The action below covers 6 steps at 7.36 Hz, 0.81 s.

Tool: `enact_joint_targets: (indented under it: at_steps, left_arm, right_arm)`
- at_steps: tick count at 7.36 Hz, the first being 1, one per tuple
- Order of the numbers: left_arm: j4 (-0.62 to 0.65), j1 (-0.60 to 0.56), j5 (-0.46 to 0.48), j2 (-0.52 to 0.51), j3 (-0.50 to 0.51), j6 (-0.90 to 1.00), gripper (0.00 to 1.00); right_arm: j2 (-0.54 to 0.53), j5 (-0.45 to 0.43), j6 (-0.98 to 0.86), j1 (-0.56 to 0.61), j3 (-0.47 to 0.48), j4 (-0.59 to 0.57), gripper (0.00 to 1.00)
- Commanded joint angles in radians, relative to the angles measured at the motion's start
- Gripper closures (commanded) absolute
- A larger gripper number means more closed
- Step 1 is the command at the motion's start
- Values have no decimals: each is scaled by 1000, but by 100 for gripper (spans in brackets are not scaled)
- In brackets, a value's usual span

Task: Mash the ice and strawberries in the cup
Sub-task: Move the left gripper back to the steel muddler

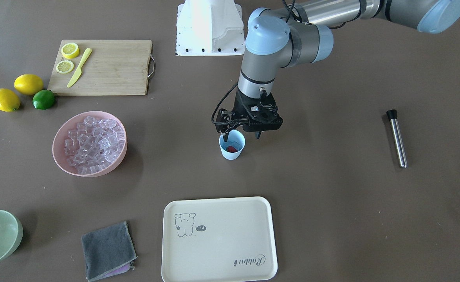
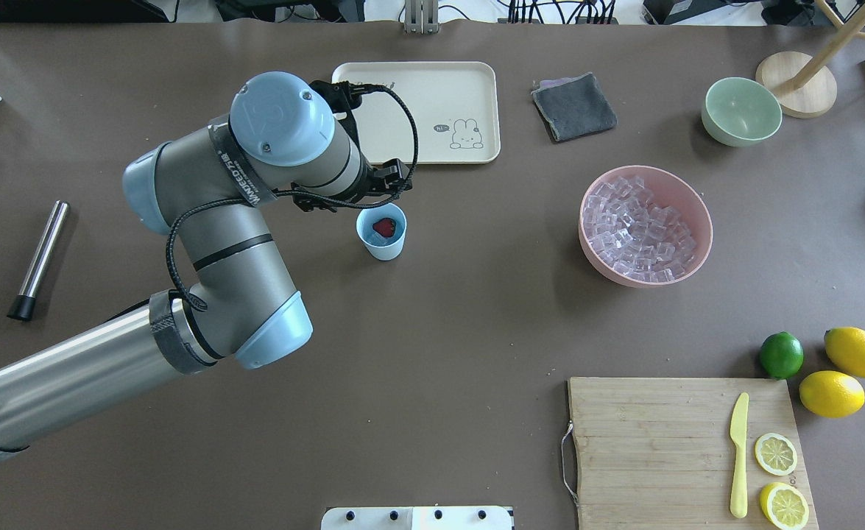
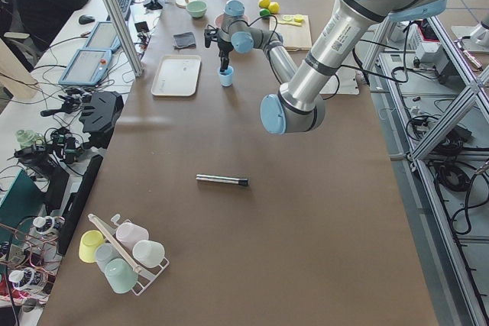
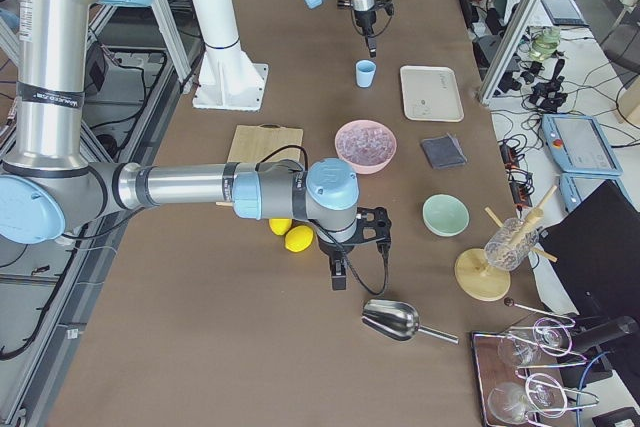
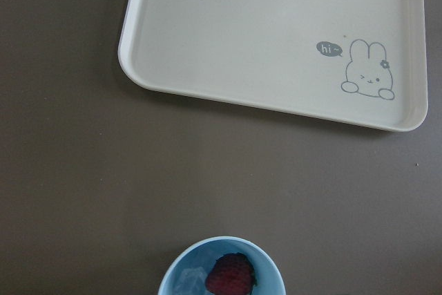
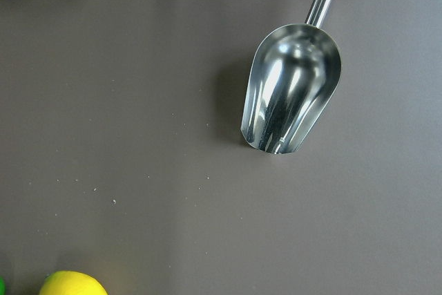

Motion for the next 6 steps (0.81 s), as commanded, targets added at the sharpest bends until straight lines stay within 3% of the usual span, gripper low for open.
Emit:
enact_joint_targets:
  at_steps: [1,3,4,6]
  left_arm:
    - [-4,-175,-171,212,-72,206,3]
    - [-24,-343,-218,383,-54,549,3]
    - [-45,-406,-262,421,-2,664,3]
    - [-292,-463,-339,480,182,720,3]
  right_arm:
    - [0,0,0,0,2,1,0]
    - [-1,1,0,0,8,1,0]
    - [-1,1,0,0,11,0,0]
    - [0,1,0,0,11,0,0]
